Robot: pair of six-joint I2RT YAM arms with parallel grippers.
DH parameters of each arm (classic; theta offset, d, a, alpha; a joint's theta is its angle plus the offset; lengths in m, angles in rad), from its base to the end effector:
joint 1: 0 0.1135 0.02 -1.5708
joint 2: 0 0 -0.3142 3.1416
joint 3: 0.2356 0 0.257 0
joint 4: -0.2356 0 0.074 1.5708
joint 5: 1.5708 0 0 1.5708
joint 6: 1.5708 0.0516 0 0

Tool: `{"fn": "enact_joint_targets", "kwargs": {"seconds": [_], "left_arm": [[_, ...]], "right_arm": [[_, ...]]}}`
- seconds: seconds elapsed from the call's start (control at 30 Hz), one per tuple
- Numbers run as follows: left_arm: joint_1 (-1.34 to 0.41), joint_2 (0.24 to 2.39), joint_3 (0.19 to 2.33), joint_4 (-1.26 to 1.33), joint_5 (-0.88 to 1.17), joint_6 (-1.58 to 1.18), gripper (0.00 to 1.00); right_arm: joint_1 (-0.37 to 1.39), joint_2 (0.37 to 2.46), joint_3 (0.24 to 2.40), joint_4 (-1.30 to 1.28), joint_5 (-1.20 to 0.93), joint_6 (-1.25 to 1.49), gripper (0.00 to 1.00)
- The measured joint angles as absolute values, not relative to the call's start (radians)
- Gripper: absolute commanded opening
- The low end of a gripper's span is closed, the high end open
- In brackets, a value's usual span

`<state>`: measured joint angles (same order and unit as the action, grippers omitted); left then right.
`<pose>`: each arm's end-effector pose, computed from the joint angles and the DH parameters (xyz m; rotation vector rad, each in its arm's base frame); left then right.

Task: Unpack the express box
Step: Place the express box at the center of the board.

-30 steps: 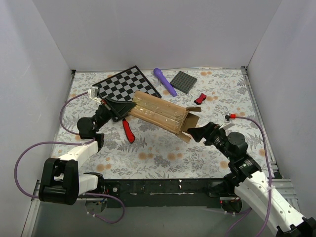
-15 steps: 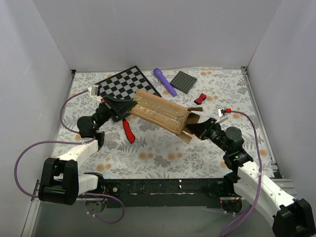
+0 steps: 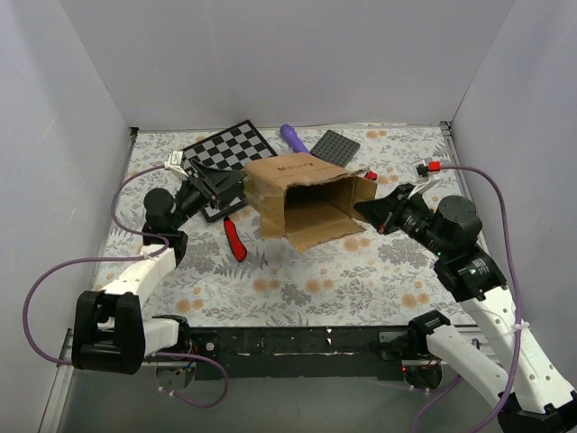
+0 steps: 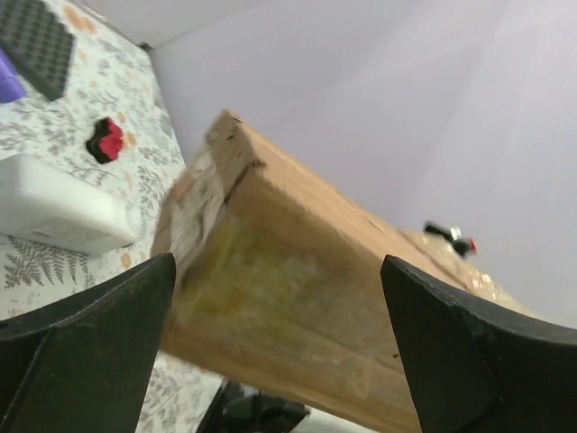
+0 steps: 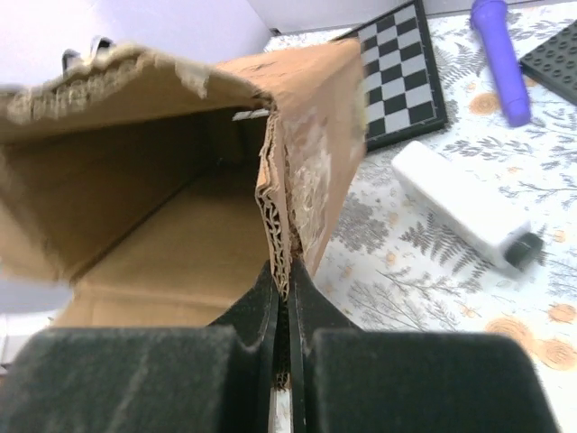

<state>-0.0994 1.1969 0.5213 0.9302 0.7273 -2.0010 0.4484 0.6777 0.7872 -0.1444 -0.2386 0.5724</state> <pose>0.2421 -0.0586 0.3249 -0.8530 1.5865 -2.1195 0.1219 0.0722 0.3931 -0.0902 1.6923 0.9703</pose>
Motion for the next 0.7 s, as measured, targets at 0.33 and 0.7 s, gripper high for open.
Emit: {"fn": "enact_joint_targets", "kwargs": {"seconds": [0.33, 0.7], "left_arm": [[-0.092, 1.201, 0.867, 0.108, 0.364, -1.773, 0.98], [-0.091, 1.203, 0.870, -0.099, 0.294, -1.739, 0.98]], "right_arm": [[0.447, 0.840, 1.039, -0.500, -0.277, 0.471, 0.01], [0.447, 0.872, 1.077, -0.580, -0.445, 0.601, 0.01]]}}
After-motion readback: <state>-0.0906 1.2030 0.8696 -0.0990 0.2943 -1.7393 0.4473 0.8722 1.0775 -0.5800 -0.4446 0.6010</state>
